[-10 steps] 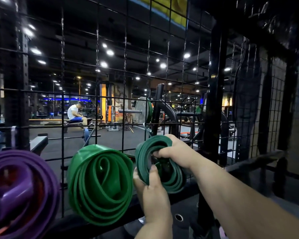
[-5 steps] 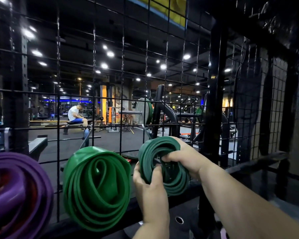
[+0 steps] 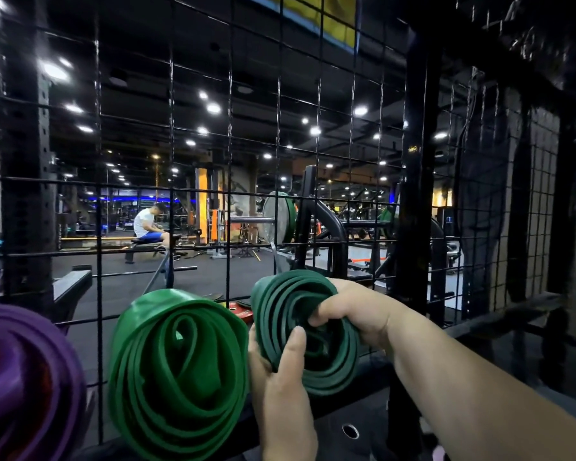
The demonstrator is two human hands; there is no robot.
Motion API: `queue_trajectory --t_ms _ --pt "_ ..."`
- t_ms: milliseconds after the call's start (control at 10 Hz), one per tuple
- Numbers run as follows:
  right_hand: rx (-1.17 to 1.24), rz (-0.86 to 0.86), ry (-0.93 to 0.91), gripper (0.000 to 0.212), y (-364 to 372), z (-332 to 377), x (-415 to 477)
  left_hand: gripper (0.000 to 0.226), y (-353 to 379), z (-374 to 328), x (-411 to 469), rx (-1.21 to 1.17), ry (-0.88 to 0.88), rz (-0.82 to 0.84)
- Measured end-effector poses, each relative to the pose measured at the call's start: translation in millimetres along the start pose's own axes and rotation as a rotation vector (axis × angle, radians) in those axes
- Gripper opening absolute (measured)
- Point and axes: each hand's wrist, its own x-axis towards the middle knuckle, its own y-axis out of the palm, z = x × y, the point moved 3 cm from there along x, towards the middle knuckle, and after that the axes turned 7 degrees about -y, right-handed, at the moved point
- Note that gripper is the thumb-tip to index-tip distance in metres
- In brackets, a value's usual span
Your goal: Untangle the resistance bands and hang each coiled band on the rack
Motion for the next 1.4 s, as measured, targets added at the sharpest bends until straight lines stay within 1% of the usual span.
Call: queue_trajectory --t_ms 100,200,300,400,500,600,700,800,900,1000,1100,1200,1300,1400 --pt "-0.029 0.008 0.018 0.055 2.5 -1.9 2.3 0.061 -2.4 1.0 -1.5 0.032 0.056 -0.026" --pt "-0.074 -0.035 -0.019 0.063 8.7 -7.7 0.9 0.062 -7.4 1.0 -1.6 0.093 0.139 -0.098" --pt "-0.104 -0.131 -0.082 0.065 12.0 -17.7 -3.2 0.059 -10.4 2.9 -0.9 0.107 0.136 -0.093" --pt "-0.062 -0.192 -0.100 0.057 10.3 -17.6 -12.7 0.070 -14.6 4.8 -4.2 0.100 0.139 -0.051" --pt "-0.019 -0.179 -0.109 0.054 10.2 -10.6 -21.9 0.090 -20.3 4.3 -10.4 0.219 0.202 -0.093" --pt "-0.047 -0.195 -0.106 0.068 10.5 -10.5 -28.6 0.111 -26.7 9.6 -17.7 0.330 0.162 -0.159" --pt "-0.037 -0.263 -0.107 0.078 12.5 -14.3 -36.4 0.117 -28.4 8.7 -29.4 0.414 0.085 -0.178" --pt "-0.002 -0.380 -0.134 0.059 17.2 -15.9 -44.4 0.084 -30.8 9.7 -35.6 0.480 0.025 -0.162" --pt "-0.052 -0.429 -0.099 0.063 25.5 -17.7 -47.4 0.088 -32.7 8.6 -37.8 0.541 -0.004 -0.181" --pt "-0.073 -0.501 -0.057 0.076 30.1 -19.0 -51.1 0.082 -33.3 2.7 -41.4 0.521 -0.094 -0.205" --pt "-0.129 -0.567 -0.051 0.089 32.2 -17.4 -59.3 0.061 -29.8 -7.6 -50.6 0.571 -0.236 -0.183" --pt "-0.163 -0.573 -0.021 0.108 36.2 -14.3 -63.5 0.066 -30.8 -15.1 -54.4 0.600 -0.324 -0.147" --pt "-0.232 -0.606 0.028 0.104 39.9 -11.9 -68.7 0.070 -34.9 -18.7 -58.5 0.650 -0.384 -0.172" --pt "-0.342 -0.674 0.087 0.078 42.0 3.8 -79.3 0.067 -29.6 -22.1 -58.8 0.665 -0.376 -0.174"
